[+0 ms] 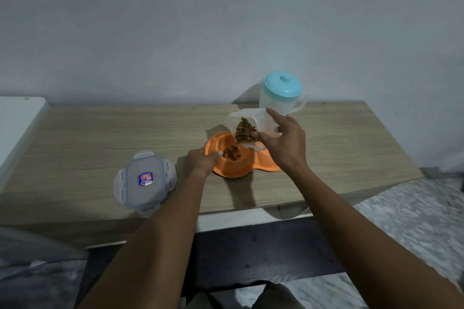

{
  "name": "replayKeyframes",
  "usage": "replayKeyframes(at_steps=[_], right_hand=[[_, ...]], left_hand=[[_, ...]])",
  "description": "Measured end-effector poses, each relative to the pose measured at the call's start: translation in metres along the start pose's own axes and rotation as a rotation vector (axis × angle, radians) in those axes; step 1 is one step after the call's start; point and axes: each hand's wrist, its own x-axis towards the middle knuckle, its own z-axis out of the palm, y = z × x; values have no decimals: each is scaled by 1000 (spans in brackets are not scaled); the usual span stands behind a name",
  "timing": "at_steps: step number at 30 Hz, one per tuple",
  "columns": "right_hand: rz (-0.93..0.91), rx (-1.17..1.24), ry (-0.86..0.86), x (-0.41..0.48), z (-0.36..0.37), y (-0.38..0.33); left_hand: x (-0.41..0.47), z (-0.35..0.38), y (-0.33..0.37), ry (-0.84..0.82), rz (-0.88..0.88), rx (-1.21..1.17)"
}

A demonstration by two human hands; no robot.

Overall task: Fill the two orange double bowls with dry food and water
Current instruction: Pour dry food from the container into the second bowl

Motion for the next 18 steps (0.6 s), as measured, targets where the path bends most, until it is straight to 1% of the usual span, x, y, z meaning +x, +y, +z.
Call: replayKeyframes(at_steps=[12,18], right_hand=[[-5,-25,3,2,0,-3],[-37,-34,-4,-1,1,-3]], left_hand=[[1,0,-1,5,3,14],[3,1,-2,5,-6,1]])
